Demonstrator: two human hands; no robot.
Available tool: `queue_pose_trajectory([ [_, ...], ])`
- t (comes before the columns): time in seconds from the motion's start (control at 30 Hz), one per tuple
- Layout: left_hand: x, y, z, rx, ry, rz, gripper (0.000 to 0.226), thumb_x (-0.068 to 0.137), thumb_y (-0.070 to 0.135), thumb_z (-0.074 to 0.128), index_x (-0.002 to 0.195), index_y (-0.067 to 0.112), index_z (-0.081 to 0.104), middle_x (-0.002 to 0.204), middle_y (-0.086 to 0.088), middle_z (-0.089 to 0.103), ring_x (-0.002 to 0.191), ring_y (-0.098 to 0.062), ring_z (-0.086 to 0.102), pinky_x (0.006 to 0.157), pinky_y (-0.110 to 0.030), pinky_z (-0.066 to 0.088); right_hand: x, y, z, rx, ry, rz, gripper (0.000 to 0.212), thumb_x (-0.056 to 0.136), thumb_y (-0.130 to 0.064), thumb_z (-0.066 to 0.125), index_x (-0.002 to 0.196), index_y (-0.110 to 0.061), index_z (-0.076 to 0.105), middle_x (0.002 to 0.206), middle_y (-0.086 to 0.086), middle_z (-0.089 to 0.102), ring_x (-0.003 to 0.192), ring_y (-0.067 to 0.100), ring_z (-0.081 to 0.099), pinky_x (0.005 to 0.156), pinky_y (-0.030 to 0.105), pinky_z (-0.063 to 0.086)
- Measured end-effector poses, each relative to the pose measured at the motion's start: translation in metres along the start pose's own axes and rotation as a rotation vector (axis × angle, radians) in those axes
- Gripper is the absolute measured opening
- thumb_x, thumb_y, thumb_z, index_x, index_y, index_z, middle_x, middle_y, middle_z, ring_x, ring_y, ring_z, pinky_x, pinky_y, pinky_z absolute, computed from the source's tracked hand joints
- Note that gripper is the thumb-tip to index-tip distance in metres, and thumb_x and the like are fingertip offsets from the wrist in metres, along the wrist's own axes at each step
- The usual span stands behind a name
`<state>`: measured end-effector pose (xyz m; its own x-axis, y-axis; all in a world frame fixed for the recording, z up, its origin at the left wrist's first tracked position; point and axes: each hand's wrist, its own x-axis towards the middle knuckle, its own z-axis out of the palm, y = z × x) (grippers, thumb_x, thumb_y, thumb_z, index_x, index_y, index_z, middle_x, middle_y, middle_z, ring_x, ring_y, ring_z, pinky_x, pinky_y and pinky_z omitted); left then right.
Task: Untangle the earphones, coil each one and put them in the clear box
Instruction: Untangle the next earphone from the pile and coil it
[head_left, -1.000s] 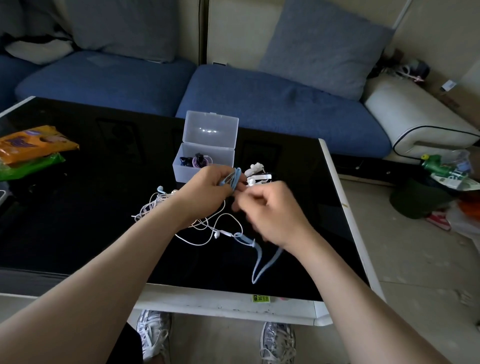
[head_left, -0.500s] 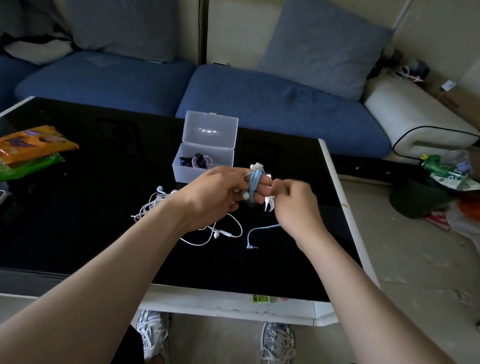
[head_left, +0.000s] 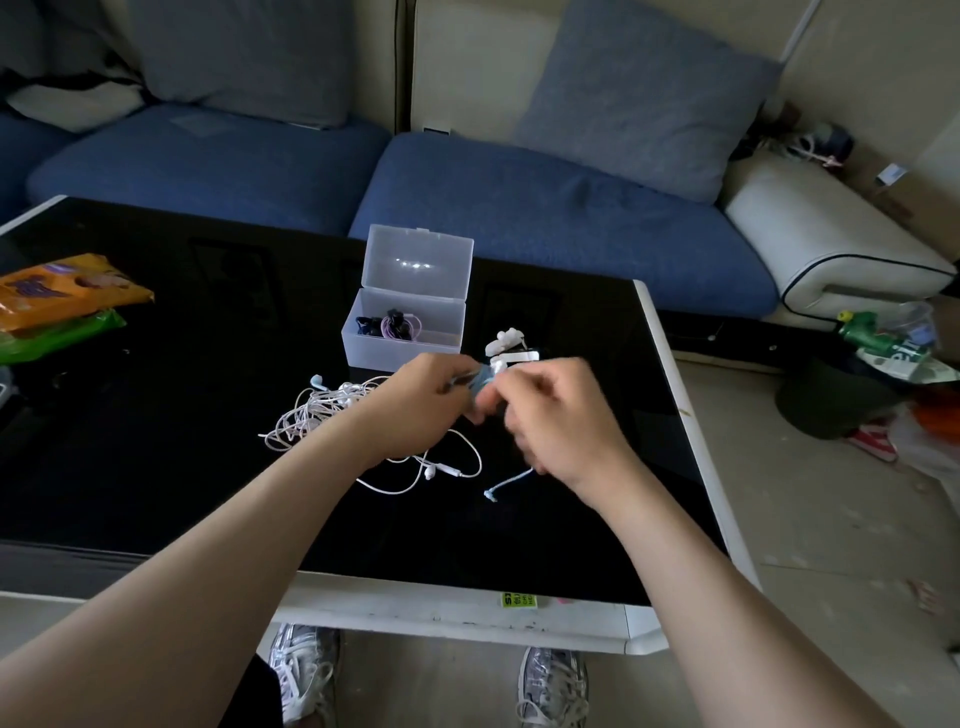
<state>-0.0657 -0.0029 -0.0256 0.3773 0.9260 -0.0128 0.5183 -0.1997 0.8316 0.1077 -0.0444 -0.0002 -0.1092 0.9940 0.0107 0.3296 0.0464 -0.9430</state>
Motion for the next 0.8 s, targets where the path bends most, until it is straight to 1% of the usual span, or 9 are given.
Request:
queue_pose_trajectory([
  [0.07,-0.004,0.006,0.001,-0.075,-0.104,-0.001,0.026,0.102,0.001,0.05,0.101,0.01,0.075,0.091,-0.001,0.078,0.085,-0.017,0.075,0.085,-0.03,0.059,0.002,-0.002,-0.007,0.089,0.132,-0.046,0.036,0.101,-0.006,0.059,0.067,-0.008,0.069,0.042,-0.011,0.047,0.038,0.002,0.043,0.046,0.017,0.033],
  [0.17,-0.006,0.016,0.004,-0.223,-0.187,-0.037,0.034,0.104,-0.001,0.044,0.107,0.008,0.076,0.094,-0.006,0.079,0.087,-0.018,0.074,0.087,-0.025,0.058,0.005,0.004,-0.016,0.074,0.317,-0.062,0.037,0.105,-0.019,0.061,0.069,-0.018,0.068,0.047,-0.017,0.052,0.046,-0.001,0.049,0.051,0.014,0.036],
  [0.3,-0.003,0.019,0.001,-0.526,-0.195,-0.061,0.04,0.089,0.008,0.043,0.105,0.012,0.079,0.098,-0.011,0.076,0.091,-0.023,0.068,0.096,-0.047,0.042,0.01,0.017,-0.022,-0.089,0.461,0.018,0.035,0.107,-0.032,0.057,0.076,-0.021,0.071,0.055,-0.014,0.058,0.052,0.0,0.051,0.054,0.018,0.041],
  [0.4,-0.003,0.023,0.0,-0.666,-0.157,-0.055,0.045,0.088,0.002,0.039,0.112,0.008,0.077,0.104,-0.011,0.077,0.094,-0.021,0.067,0.086,-0.045,0.036,0.016,0.027,-0.017,-0.164,0.335,0.172,0.038,0.109,-0.033,0.049,0.079,-0.025,0.069,0.068,-0.007,0.06,0.063,0.011,0.056,0.066,0.032,0.044],
  [0.47,-0.003,0.026,0.0,-0.727,-0.116,-0.066,0.047,0.092,-0.002,0.036,0.119,0.007,0.074,0.113,-0.01,0.078,0.101,-0.021,0.07,0.079,-0.039,0.036,0.017,0.03,-0.012,-0.228,0.196,0.216,0.038,0.108,-0.028,0.045,0.076,-0.024,0.066,0.065,-0.004,0.056,0.06,0.017,0.052,0.064,0.035,0.042],
  [0.6,0.001,0.025,-0.003,-0.761,-0.007,-0.12,0.046,0.099,-0.001,0.035,0.127,0.011,0.07,0.122,-0.004,0.078,0.119,-0.017,0.071,0.1,-0.045,0.041,0.011,0.028,0.003,-0.394,-0.083,0.168,0.038,0.108,-0.024,0.045,0.079,-0.02,0.07,0.065,0.002,0.059,0.05,0.015,0.049,0.053,0.03,0.035],
  [0.67,0.002,0.02,-0.003,-0.686,0.054,-0.152,0.046,0.098,-0.003,0.038,0.126,0.011,0.07,0.119,-0.002,0.079,0.114,-0.013,0.073,0.107,-0.044,0.046,0.008,0.025,0.011,-0.349,-0.183,0.16,0.04,0.108,-0.024,0.044,0.077,-0.021,0.069,0.059,0.0,0.055,0.042,0.01,0.043,0.05,0.029,0.032],
  [0.73,0.0,0.013,-0.003,-0.473,0.124,-0.146,0.044,0.097,-0.007,0.038,0.124,0.007,0.07,0.112,-0.004,0.079,0.105,-0.013,0.075,0.098,-0.036,0.057,0.007,0.021,0.016,-0.314,-0.209,0.122,0.041,0.108,-0.027,0.045,0.075,-0.021,0.068,0.054,-0.002,0.052,0.042,0.01,0.042,0.051,0.03,0.032],
  [0.8,-0.002,0.007,-0.004,-0.197,0.133,-0.063,0.04,0.097,-0.006,0.04,0.108,0.009,0.074,0.096,0.001,0.079,0.091,-0.02,0.073,0.087,-0.04,0.059,0.006,0.015,0.016,-0.3,-0.147,0.034,0.041,0.107,-0.026,0.049,0.071,-0.02,0.068,0.053,-0.003,0.052,0.046,0.01,0.043,0.051,0.03,0.033],
])
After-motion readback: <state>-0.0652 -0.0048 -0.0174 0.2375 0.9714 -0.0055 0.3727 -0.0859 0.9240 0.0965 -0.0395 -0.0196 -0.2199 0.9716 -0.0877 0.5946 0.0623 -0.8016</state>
